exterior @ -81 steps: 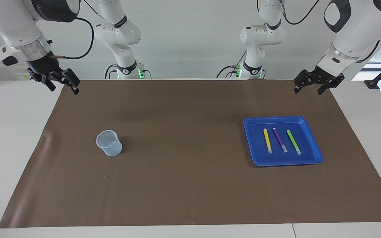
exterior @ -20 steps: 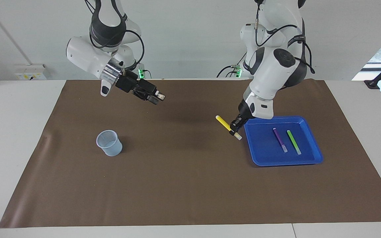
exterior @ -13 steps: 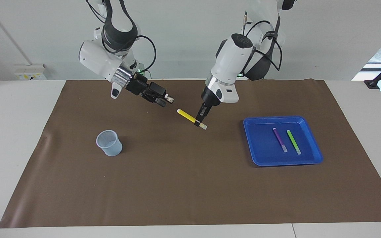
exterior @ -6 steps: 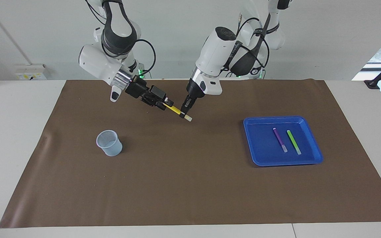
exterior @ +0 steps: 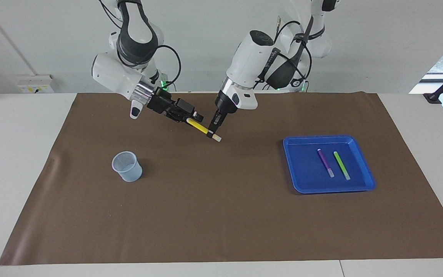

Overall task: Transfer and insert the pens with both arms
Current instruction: 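Lift the yellow pen with the left gripper while the right gripper approaches, then grasp the yellow pen with the right gripper while the left gripper releases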

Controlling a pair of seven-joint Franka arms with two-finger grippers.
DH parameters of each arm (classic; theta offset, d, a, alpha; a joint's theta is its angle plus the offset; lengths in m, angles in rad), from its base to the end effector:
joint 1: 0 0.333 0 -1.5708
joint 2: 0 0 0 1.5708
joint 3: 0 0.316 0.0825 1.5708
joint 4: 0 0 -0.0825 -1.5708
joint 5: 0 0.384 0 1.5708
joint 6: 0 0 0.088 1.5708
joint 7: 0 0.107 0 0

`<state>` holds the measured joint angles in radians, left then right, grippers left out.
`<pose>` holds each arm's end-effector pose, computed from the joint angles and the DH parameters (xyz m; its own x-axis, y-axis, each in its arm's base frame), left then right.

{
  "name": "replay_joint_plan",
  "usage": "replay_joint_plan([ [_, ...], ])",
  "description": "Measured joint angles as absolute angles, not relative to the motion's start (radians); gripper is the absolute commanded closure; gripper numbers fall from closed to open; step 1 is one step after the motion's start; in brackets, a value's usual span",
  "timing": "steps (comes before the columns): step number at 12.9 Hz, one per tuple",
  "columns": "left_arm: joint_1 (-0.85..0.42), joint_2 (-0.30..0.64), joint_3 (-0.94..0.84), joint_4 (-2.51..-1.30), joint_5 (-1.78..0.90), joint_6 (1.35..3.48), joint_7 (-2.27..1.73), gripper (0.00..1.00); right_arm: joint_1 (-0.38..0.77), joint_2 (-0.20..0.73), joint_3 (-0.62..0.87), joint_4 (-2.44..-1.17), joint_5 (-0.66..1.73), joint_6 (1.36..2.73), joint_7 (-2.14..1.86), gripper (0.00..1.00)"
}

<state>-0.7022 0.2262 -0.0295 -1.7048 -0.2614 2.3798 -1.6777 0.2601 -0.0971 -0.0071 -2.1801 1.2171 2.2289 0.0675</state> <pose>0.4945 -0.4454 0.5065 0.4883 0.8229 -0.2905 0.8479 -0.3687 0.3809 0.5147 0.1629 0.4637 0.8855 -0.3862 -0.2582 -0.4192 -0.4248 -0.8024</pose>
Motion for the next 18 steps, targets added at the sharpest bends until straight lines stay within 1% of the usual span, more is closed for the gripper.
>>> replay_joint_plan([
  [3,-0.702,0.227,-0.030,-1.706,-0.261,2.381,-1.680,1.00,0.244,-0.097,-0.009,-2.180,1.214,2.222,0.064,0.35],
  [5,-0.702,0.227,-0.030,-1.706,-0.261,2.381,-1.680,1.00,0.234,-0.097,-0.009,-2.180,1.213,2.214,0.061,0.42],
  [9,-0.702,0.228,-0.030,-1.708,-0.261,2.381,-1.680,1.00,0.232,-0.097,-0.009,-2.180,1.213,2.206,0.060,0.43],
  [10,-0.702,0.228,-0.030,-1.708,-0.261,2.381,-1.680,1.00,0.232,-0.097,-0.009,-2.180,1.213,2.206,0.060,0.48],
  [11,-0.702,0.229,-0.030,-1.708,-0.261,2.381,-1.680,1.00,0.232,-0.097,-0.009,-2.180,1.213,2.205,0.060,0.63],
  [12,-0.702,0.229,-0.030,-1.709,-0.261,2.381,-1.680,1.00,0.232,-0.097,-0.009,-2.180,1.213,2.205,0.060,1.00],
  [18,-0.702,0.233,-0.026,-1.710,-0.267,2.389,-1.685,1.00,0.229,-0.100,-0.009,-2.188,1.208,2.200,0.053,1.00],
])
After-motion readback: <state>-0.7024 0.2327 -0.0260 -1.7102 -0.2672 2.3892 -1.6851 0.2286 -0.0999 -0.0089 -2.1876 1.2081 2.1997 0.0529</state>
